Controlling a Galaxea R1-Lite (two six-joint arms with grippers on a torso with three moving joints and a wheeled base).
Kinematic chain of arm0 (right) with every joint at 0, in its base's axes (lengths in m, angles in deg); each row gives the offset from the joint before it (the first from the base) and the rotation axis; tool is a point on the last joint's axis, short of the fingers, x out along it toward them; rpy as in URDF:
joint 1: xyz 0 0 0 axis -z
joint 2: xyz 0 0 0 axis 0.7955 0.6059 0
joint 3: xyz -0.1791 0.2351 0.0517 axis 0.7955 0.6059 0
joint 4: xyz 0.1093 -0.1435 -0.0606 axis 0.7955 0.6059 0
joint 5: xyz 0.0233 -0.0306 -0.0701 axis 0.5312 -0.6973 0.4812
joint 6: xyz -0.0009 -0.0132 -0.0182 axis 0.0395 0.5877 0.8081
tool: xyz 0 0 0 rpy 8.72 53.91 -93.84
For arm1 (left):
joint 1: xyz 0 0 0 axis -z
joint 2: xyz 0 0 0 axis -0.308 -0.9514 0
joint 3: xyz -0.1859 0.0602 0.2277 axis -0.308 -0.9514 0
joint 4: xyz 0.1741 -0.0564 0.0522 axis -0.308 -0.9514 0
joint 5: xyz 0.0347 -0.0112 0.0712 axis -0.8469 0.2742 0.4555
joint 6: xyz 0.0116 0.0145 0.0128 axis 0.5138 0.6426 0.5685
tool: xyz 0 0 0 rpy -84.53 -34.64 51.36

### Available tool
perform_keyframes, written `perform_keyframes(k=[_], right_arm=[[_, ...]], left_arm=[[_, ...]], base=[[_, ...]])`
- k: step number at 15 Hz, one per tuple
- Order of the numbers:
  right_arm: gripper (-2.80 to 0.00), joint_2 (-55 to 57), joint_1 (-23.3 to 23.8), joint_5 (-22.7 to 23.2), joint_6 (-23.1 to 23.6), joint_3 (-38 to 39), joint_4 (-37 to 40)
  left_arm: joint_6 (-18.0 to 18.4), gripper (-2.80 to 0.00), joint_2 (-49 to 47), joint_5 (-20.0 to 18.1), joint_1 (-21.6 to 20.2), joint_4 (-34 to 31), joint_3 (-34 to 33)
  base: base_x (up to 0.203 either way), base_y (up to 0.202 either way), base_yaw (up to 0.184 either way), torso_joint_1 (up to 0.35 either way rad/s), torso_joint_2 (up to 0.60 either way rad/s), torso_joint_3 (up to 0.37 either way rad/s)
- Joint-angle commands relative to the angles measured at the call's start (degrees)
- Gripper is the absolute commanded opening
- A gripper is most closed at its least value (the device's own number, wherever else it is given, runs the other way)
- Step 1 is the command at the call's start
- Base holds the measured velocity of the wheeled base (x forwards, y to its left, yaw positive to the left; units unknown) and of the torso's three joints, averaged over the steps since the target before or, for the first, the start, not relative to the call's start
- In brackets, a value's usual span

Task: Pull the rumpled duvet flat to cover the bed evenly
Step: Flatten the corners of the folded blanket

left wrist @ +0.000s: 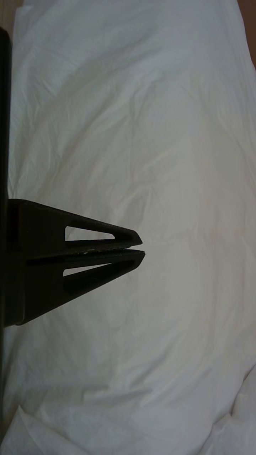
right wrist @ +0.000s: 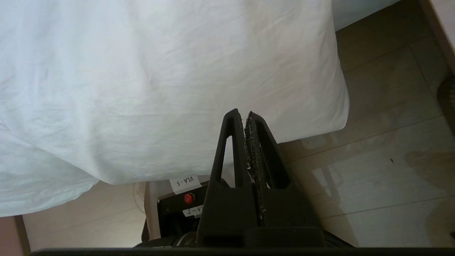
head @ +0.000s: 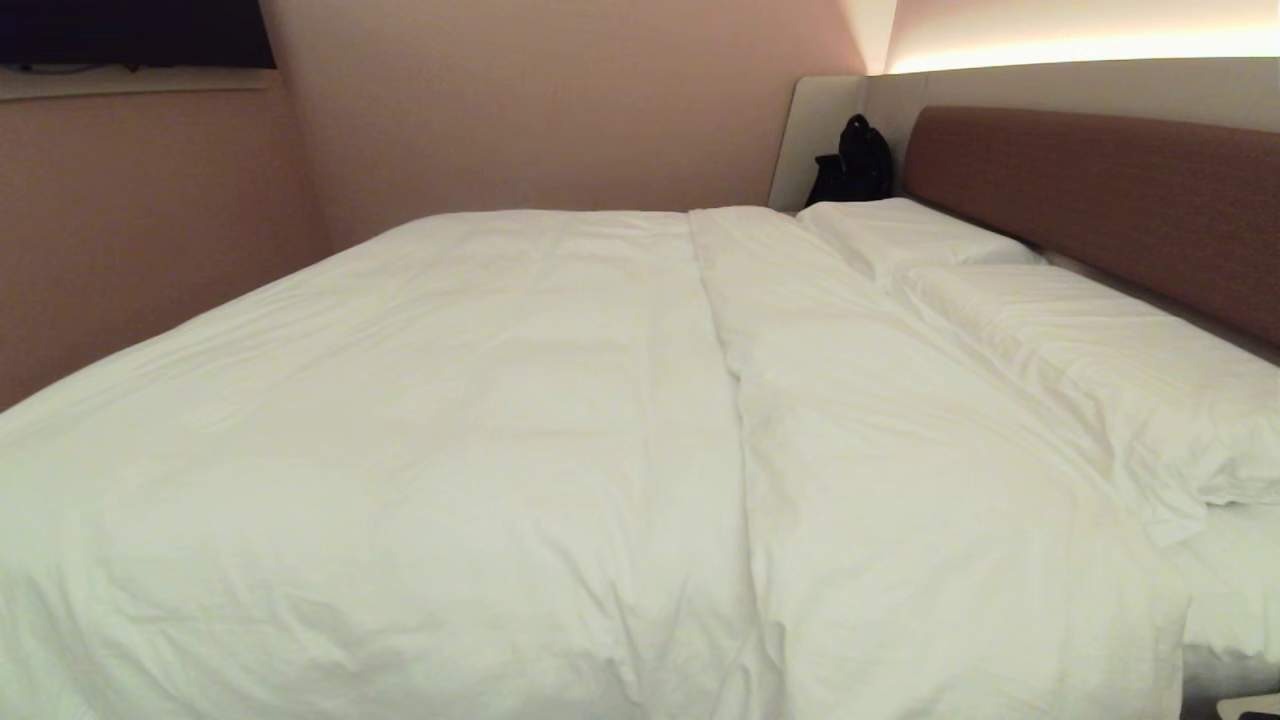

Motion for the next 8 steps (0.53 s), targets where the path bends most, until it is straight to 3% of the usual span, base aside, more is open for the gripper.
perform_keyframes(k=[1,6,8], right_arm=[[-2.8,-0.9,-0.1,0.3,0.1,0.1,0.1],[-2.8,-1.2,-0.1,1.9,0.6,0.9,0.0],[-2.8,-1.2,-0.2,2.1,0.7,1.1,0.0]], left_arm=[[0.0,-2.8,0.0,0.0,0.0,0.0,0.0],[0.1,-2.8,0.0,0.0,0.0,0.0,0.0],[0.0,-2.8,0.0,0.0,0.0,0.0,0.0]], base=[[0.0,0.0,0.0,0.0,0.0,0.0],[0.0,0.0,0.0,0.0,0.0,0.0],[-0.165,0.0,0.004,0.009,0.0,-0.002]])
